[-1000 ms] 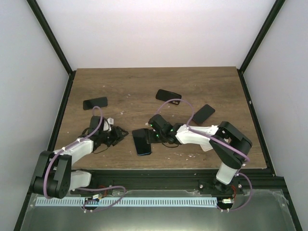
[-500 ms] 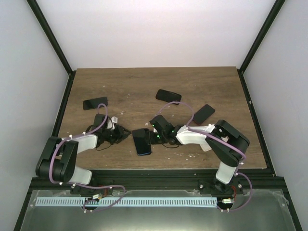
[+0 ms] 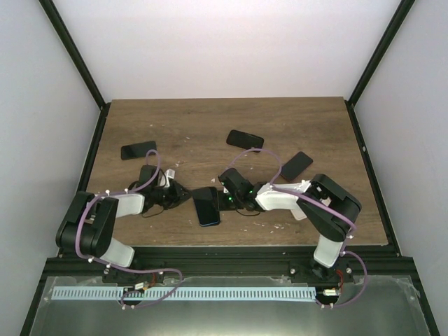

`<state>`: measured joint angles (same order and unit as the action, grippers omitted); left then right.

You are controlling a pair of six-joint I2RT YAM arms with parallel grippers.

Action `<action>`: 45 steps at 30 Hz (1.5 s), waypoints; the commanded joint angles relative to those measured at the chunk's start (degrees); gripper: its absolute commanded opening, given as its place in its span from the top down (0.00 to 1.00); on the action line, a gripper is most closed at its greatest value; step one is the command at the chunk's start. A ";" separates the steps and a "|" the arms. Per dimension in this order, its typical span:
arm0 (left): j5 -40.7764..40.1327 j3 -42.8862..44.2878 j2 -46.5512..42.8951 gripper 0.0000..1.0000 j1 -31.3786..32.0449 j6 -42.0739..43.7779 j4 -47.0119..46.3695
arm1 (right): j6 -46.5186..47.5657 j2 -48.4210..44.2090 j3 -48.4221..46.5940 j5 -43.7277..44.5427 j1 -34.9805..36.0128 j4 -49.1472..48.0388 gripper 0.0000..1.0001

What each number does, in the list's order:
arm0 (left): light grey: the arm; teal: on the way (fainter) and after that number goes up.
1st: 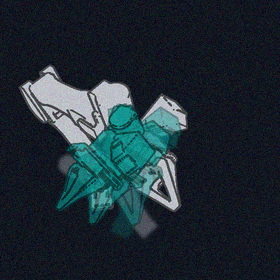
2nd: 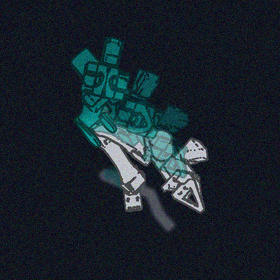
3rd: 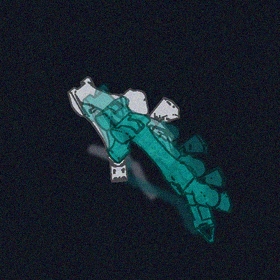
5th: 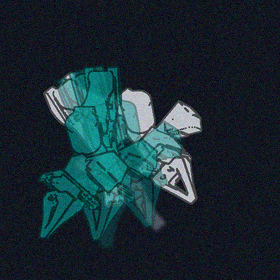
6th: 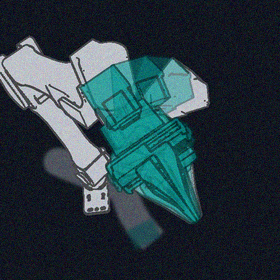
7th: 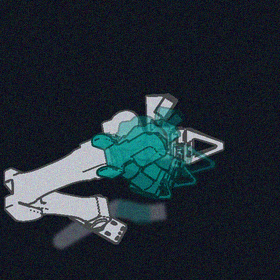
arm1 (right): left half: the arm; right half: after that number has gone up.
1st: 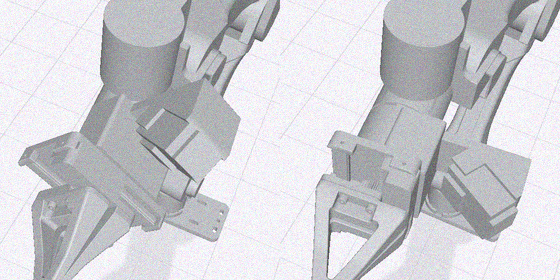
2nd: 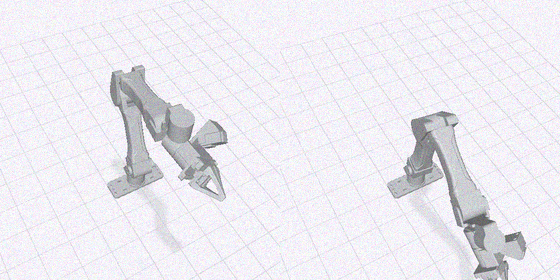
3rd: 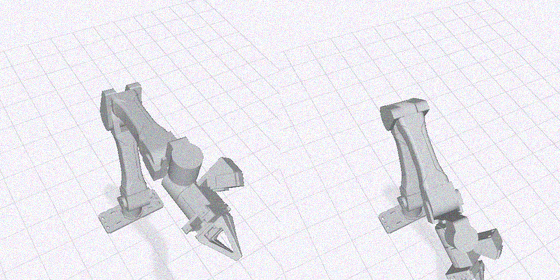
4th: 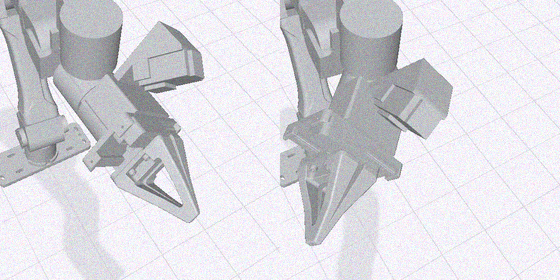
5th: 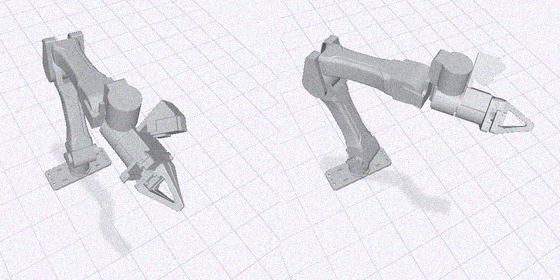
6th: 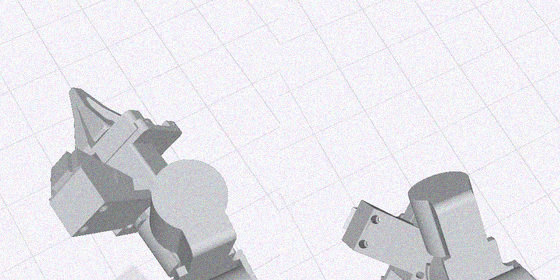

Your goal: Put the phone into the phone case

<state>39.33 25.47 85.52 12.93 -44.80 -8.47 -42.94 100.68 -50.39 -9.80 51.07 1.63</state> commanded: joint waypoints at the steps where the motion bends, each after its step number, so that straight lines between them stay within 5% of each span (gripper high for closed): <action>1: 0.80 0.90 1.55 0.83 0.40 1.30 -1.94 | 0.80 1.15 0.34 0.36 -0.40 -1.39 0.69; 26: 1.24 3.17 7.12 0.96 6.54 -2.28 -7.35 | 2.79 1.93 0.54 -0.83 -0.36 -4.04 0.77; 36: -5.08 2.38 -1.69 0.71 6.89 0.32 3.93 | 1.05 -2.57 4.03 -0.01 -1.55 -3.81 0.74; 45: -6.42 1.92 -4.22 0.78 6.88 2.68 7.29 | -0.50 -2.32 3.89 -2.27 -1.59 -4.23 0.72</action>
<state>33.82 28.01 80.95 19.59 -44.16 -3.40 -42.57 98.02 -45.67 -11.40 49.89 -2.00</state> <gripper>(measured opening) 0.239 0.291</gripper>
